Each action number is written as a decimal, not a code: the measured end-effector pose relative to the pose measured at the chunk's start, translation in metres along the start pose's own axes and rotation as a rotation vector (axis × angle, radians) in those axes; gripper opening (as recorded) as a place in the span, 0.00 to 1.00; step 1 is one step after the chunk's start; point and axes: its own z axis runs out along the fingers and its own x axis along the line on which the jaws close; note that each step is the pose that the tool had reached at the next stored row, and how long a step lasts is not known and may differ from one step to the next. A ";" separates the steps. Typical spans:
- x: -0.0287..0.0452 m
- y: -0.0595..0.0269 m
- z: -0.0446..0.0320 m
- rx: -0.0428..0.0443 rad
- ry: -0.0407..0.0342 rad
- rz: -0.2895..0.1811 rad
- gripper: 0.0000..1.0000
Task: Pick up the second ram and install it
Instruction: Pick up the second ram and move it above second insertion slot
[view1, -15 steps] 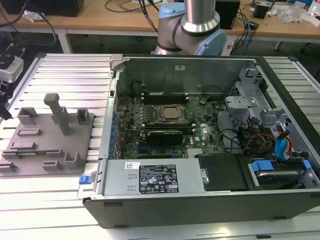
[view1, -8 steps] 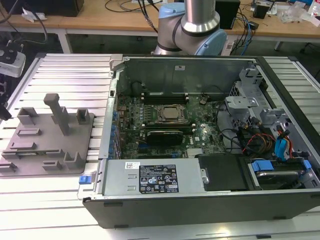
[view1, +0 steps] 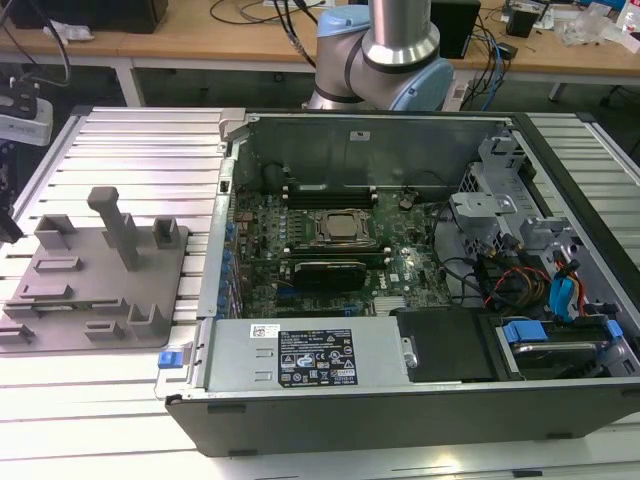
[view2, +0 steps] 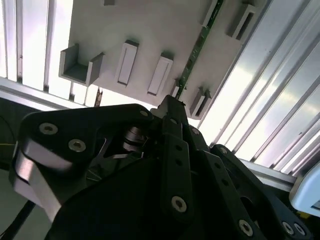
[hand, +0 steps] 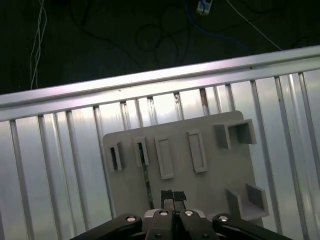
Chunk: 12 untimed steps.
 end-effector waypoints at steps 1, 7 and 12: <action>0.0012 -0.0005 0.0016 -0.0027 0.0006 -0.005 0.08; 0.0070 -0.0096 0.0111 -0.0128 0.0027 -0.020 0.08; 0.0105 -0.0155 0.0172 -0.0185 0.0042 -0.034 0.08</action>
